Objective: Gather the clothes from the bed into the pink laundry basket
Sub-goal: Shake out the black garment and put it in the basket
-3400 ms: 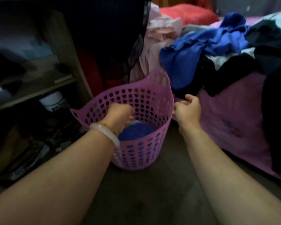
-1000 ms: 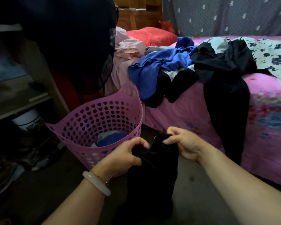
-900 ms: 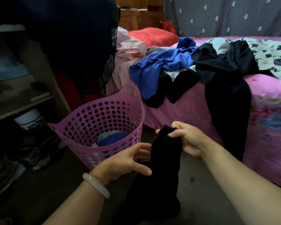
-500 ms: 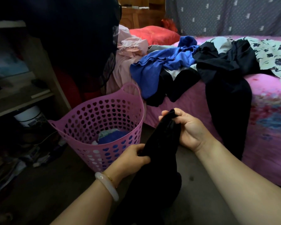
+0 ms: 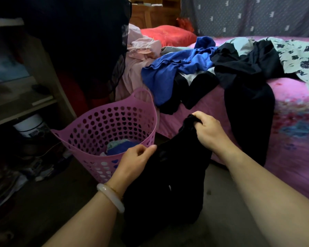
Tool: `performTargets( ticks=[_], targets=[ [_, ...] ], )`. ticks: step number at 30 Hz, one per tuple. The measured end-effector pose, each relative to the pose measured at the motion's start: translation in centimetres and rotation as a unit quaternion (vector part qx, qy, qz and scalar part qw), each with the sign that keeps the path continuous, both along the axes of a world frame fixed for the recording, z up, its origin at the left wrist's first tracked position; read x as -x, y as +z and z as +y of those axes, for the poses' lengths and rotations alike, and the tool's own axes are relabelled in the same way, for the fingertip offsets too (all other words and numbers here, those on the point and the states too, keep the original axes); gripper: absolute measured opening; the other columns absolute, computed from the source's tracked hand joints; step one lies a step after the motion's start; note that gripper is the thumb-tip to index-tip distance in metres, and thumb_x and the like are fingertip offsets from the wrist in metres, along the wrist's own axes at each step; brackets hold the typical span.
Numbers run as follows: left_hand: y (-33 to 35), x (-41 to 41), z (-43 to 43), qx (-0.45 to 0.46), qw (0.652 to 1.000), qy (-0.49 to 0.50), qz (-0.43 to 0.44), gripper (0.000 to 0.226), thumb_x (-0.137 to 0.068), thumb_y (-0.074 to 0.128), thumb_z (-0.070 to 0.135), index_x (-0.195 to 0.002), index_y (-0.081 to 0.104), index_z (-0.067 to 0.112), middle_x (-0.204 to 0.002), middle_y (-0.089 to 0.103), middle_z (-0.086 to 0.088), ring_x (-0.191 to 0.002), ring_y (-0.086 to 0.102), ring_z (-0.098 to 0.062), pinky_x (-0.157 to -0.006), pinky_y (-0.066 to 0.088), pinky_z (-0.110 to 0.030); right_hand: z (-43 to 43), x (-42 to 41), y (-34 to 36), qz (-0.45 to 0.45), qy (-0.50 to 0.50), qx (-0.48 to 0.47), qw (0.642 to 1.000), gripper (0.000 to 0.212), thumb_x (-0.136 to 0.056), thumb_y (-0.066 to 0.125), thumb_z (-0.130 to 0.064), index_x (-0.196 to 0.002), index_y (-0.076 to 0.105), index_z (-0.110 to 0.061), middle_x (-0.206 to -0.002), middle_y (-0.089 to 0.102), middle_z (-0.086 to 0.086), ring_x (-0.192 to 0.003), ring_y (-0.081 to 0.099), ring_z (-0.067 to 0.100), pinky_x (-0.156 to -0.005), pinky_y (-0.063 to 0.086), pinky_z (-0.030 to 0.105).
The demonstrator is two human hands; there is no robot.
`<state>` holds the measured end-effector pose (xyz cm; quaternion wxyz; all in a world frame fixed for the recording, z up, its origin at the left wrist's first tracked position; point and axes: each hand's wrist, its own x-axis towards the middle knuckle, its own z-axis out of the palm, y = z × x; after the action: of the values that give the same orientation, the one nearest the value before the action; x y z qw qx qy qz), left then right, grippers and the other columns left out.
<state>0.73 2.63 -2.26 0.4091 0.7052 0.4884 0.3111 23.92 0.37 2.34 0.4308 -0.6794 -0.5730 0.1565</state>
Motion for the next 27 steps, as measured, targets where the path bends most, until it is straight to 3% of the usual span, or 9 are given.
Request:
performTargets(
  ticks=[3,7,10,14,16,18,20,25,27],
  targets=[
    [0.8,0.8,-0.1,0.105,0.985,-0.113,0.074,0.030,-0.079,0.073,0.043,-0.098,0.071,0.020,-0.087,0.075,0.005,-0.078,0.071,-0.010,-0.074,0.058,-0.028,-0.3,-0.5,-0.6,0.000,-0.011,0.005,1.000,0.022,-0.094,0.042,-0.015,-0.089,0.061,-0.025,-0.081,0.066,-0.008,-0.080,0.060,0.011,-0.066,0.044,0.026],
    [0.3,0.5,-0.2,0.106,0.967,-0.061,0.223,0.023,-0.082,0.071,0.033,-0.100,0.071,0.018,-0.092,0.074,-0.001,-0.080,0.069,-0.014,-0.076,0.057,-0.030,-0.2,-0.2,-0.5,0.041,0.029,-0.010,0.999,0.023,-0.092,0.046,-0.014,-0.085,0.063,-0.029,-0.077,0.066,-0.008,-0.076,0.061,0.010,-0.070,0.048,0.028],
    [1.3,-0.3,-0.7,0.232,0.968,0.097,-0.018,0.017,-0.090,0.061,0.021,-0.094,0.067,0.005,-0.086,0.071,-0.012,-0.075,0.068,-0.026,-0.069,0.056,-0.033,-0.3,0.5,-0.1,0.089,0.063,0.003,0.994,0.025,-0.089,0.047,-0.006,-0.086,0.065,-0.024,-0.079,0.068,0.001,-0.075,0.063,0.018,-0.069,0.050,0.035],
    [3.7,-1.7,-0.3,0.340,0.865,0.184,-0.321,0.021,-0.097,0.047,0.011,-0.108,0.062,0.000,-0.088,0.066,-0.013,-0.073,0.062,-0.023,-0.053,0.055,-0.029,-1.1,2.8,-0.1,0.192,0.146,0.088,0.967,0.027,-0.087,0.049,0.001,-0.088,0.064,-0.021,-0.075,0.061,0.002,-0.066,0.054,0.015,-0.060,0.041,0.030],
    [5.0,-2.0,-0.3,0.360,0.814,0.189,-0.414,0.022,-0.098,0.043,0.008,-0.110,0.058,-0.002,-0.090,0.064,-0.015,-0.074,0.061,-0.022,-0.046,0.054,-0.022,-1.5,4.0,-0.6,0.287,0.221,0.148,0.920,0.024,-0.088,0.054,-0.007,-0.105,0.063,-0.021,-0.092,0.067,0.000,-0.082,0.062,0.012,-0.073,0.047,0.027],
    [5.9,-2.3,-0.3,0.368,0.786,0.174,-0.464,0.026,-0.097,0.042,0.006,-0.115,0.056,-0.007,-0.099,0.064,-0.019,-0.081,0.064,-0.025,-0.058,0.058,-0.024,-1.8,4.7,-0.8,0.348,0.293,0.191,0.870,0.053,-0.081,0.066,-0.017,-0.132,0.052,-0.022,-0.125,0.063,0.001,-0.114,0.060,0.017,-0.098,0.047,0.031],
    [6.6,-2.5,-0.5,0.357,0.772,0.163,-0.500,0.027,-0.095,0.043,0.003,-0.116,0.055,-0.009,-0.103,0.062,-0.022,-0.077,0.064,-0.027,-0.064,0.059,-0.028,-2.1,5.4,-0.9,0.351,0.354,0.180,0.848,0.074,-0.074,0.076,-0.013,-0.140,0.043,-0.022,-0.133,0.059,0.002,-0.123,0.056,0.019,-0.105,0.045,0.035],
    [7.9,-2.5,-0.6,0.334,0.743,0.132,-0.565,0.019,-0.093,0.048,-0.002,-0.109,0.056,-0.007,-0.113,0.059,-0.024,-0.086,0.064,-0.033,-0.060,0.061,-0.031,-1.7,7.9,-2.3,0.300,0.182,0.021,0.936,0.062,-0.061,0.085,0.001,-0.111,0.059,-0.024,-0.106,0.071,-0.001,-0.103,0.067,0.015,-0.091,0.054,0.031],
    [8.3,-1.5,-0.5,0.320,0.767,0.087,-0.550,0.014,-0.091,0.052,0.000,-0.102,0.059,-0.005,-0.105,0.062,-0.019,-0.093,0.064,-0.029,-0.067,0.061,-0.030,-1.0,7.6,-1.8,0.309,0.070,-0.027,0.948,0.049,-0.063,0.079,0.006,-0.099,0.060,-0.021,-0.096,0.071,0.002,-0.093,0.068,0.020,-0.082,0.056,0.033]
  ],
)
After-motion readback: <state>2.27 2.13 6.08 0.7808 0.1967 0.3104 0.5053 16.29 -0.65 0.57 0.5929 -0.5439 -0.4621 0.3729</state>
